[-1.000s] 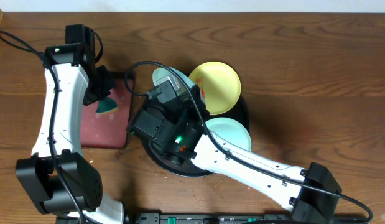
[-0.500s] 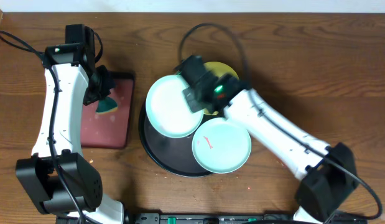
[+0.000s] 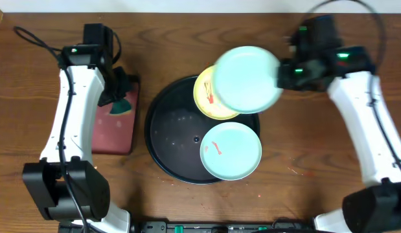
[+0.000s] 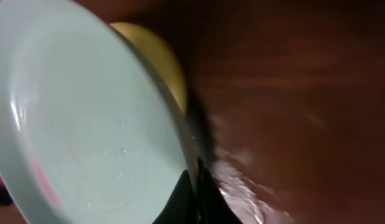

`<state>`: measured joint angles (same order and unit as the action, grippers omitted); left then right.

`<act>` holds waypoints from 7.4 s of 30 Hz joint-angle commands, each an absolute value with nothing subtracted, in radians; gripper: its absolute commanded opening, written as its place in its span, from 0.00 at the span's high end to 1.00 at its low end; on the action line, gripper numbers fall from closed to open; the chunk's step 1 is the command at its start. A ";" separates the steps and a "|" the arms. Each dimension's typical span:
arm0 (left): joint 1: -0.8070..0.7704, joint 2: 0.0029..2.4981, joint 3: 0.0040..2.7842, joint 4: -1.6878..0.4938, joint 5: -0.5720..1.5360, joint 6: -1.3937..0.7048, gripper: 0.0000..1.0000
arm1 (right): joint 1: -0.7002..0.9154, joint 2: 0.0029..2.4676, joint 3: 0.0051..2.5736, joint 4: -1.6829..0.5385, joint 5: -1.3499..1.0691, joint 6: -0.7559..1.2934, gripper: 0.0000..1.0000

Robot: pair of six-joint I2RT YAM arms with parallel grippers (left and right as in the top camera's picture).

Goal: Clean dirty plates on tray and stack at the side

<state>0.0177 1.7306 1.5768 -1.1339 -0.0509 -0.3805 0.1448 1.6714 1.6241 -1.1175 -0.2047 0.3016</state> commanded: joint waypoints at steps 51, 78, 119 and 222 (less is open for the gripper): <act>-0.030 1.719 1.573 -1.029 -0.052 -0.305 0.93 | -0.015 1.621 1.262 -1.045 -0.417 0.141 0.73; -0.031 1.720 1.573 -1.031 -0.052 -0.262 0.93 | 0.331 1.623 0.914 -0.807 -0.319 0.270 0.69; -0.052 1.720 1.560 -1.034 -0.032 -0.271 0.93 | 0.640 1.847 1.175 -0.685 -0.200 0.564 0.65; -0.458 1.720 0.966 -0.769 0.304 -0.318 0.93 | 0.629 1.953 1.237 -0.711 -0.245 0.512 0.99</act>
